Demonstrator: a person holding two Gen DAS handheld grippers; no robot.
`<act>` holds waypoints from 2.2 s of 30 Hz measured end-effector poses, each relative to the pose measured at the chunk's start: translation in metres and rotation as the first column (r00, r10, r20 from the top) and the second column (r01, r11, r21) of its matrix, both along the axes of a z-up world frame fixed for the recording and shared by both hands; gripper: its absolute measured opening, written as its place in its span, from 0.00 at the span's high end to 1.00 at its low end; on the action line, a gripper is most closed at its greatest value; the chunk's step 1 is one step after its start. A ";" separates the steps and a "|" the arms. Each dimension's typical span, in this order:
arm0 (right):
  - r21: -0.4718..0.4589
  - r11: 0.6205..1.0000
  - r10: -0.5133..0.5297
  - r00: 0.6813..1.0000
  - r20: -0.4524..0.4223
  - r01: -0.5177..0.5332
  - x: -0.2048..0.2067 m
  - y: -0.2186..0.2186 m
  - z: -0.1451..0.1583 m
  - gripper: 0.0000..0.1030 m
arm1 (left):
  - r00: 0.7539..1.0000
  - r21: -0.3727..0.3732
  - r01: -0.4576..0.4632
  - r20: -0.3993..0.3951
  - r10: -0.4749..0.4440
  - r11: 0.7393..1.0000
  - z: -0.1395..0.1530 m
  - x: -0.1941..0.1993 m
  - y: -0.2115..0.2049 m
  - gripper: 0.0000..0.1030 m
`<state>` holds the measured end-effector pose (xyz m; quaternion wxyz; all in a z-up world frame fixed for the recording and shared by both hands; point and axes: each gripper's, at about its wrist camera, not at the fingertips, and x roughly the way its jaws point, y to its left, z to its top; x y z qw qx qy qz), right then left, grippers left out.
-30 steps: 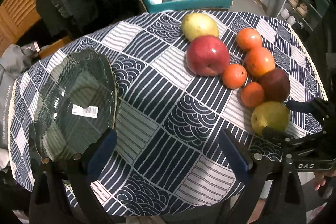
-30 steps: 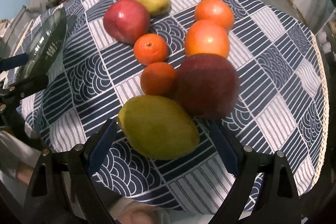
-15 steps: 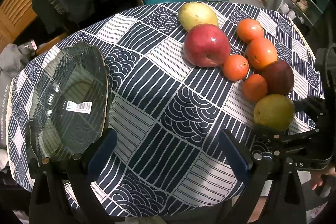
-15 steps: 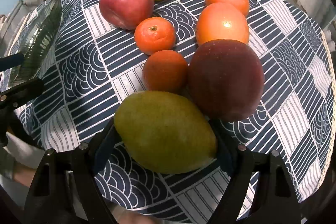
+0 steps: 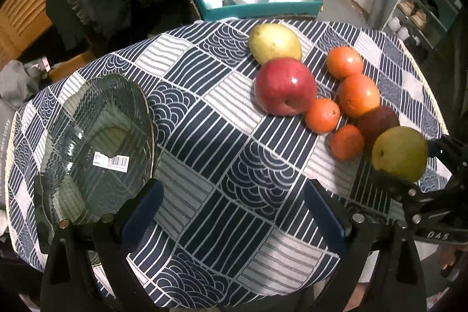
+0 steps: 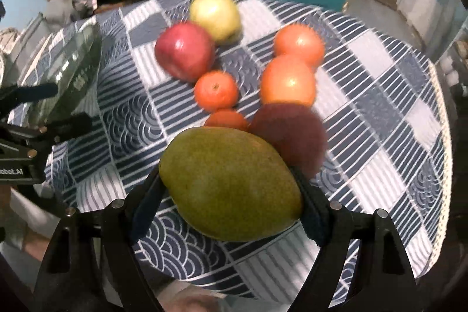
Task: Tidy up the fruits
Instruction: 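Close the right tool on the mango while the left tool grasps the red apple, then lift and carry the mango with the right tool while the left carries the apple to the glass bowl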
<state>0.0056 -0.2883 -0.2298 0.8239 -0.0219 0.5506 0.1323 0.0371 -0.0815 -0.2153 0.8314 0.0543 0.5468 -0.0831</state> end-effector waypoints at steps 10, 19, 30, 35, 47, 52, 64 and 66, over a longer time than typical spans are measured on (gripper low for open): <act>0.016 0.994 -0.110 0.992 0.064 0.109 0.023 -0.033 0.020 0.20 | 0.999 0.001 -0.014 0.045 0.014 1.000 0.011 0.022 -0.014 0.12; 0.021 0.986 -0.167 0.982 0.087 0.166 0.049 -0.058 0.025 0.20 | 0.999 -0.020 -0.012 0.033 0.012 1.000 0.015 0.054 -0.030 0.10; 0.013 0.980 -0.199 0.976 0.085 0.199 0.077 -0.072 0.017 0.20 | 1.000 -0.028 -0.013 -0.006 0.013 1.000 -0.004 0.088 -0.053 0.09; 0.020 0.976 -0.218 0.973 0.071 0.217 0.081 -0.080 0.012 0.20 | 0.999 -0.051 -0.014 -0.031 0.012 0.999 -0.016 0.098 -0.062 0.09; 0.023 0.974 -0.228 0.973 0.046 0.227 0.083 -0.085 0.001 0.20 | 0.994 -0.071 -0.005 -0.110 -0.003 0.997 -0.054 0.112 -0.075 0.14; 0.026 0.974 -0.225 0.974 0.040 0.224 0.084 -0.084 -0.001 0.20 | 0.990 -0.109 -0.002 -0.140 -0.013 0.994 -0.064 0.112 -0.074 0.23; 0.016 0.980 -0.200 0.978 0.062 0.199 0.081 -0.076 0.002 0.20 | 0.995 -0.091 0.012 -0.095 -0.021 0.996 -0.057 0.098 -0.065 0.25; 0.019 0.980 -0.199 0.978 0.068 0.198 0.081 -0.075 0.003 0.20 | 0.997 -0.089 0.011 -0.080 -0.018 0.996 -0.054 0.097 -0.061 0.25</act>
